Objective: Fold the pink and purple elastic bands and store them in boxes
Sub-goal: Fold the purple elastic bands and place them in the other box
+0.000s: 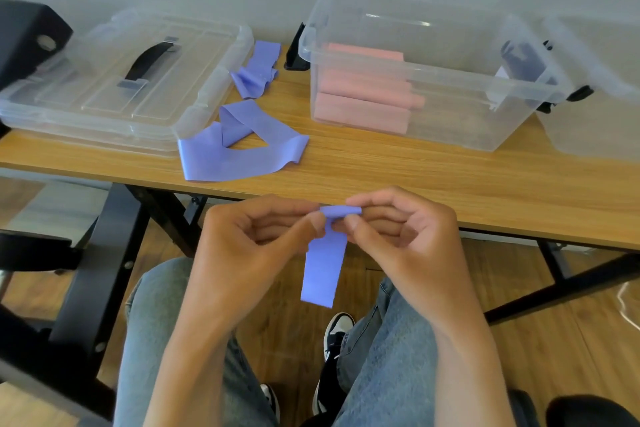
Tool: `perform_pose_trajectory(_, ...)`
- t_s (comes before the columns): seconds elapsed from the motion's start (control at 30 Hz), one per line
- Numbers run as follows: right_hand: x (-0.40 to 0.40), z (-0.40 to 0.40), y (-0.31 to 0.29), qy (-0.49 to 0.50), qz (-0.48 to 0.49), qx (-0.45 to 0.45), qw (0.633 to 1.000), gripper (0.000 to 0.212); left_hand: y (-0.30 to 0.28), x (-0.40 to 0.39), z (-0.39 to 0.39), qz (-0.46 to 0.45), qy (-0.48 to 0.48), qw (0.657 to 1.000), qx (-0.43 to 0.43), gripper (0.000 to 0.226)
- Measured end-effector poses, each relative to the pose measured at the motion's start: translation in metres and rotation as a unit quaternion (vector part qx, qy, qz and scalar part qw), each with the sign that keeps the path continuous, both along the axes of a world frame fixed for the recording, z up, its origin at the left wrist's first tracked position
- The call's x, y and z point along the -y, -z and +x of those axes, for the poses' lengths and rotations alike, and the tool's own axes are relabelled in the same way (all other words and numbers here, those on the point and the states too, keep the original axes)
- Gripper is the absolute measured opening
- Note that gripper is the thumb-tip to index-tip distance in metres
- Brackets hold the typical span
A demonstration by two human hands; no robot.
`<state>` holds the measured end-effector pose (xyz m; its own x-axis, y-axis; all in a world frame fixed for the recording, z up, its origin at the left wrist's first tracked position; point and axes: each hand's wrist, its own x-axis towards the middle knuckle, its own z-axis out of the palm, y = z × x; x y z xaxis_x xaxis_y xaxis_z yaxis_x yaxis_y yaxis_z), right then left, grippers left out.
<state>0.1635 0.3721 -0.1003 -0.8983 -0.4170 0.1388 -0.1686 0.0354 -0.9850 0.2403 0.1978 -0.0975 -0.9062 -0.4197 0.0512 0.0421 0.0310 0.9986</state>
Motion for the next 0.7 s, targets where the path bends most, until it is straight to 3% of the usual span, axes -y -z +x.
perform_pose_trajectory(0.13,-0.0011,-0.0018,0.0010,-0.003,-0.007,-0.006,1.000,0.014,0.0007,0.0014,-0.0002,0.014,0.000,1.000,-0.006,0.017)
perform_pose_trajectory(0.27,-0.0025,-0.0033,0.0045,0.014,0.039,-0.008,0.999,0.033,0.0025,0.0040,-0.0007,-0.020,0.012,1.000,0.014,0.032)
perform_pose_trajectory(0.5,-0.0015,-0.0018,0.0066,0.029,0.096,-0.046,0.994,0.019,0.0081,0.0042,0.0000,-0.054,0.001,0.998,0.043,0.013)
perform_pose_trajectory(0.7,-0.0008,0.0019,0.0012,0.010,0.022,-0.011,1.000,0.018,0.0031,0.0031,0.0022,-0.012,0.007,1.000,0.013,0.016)
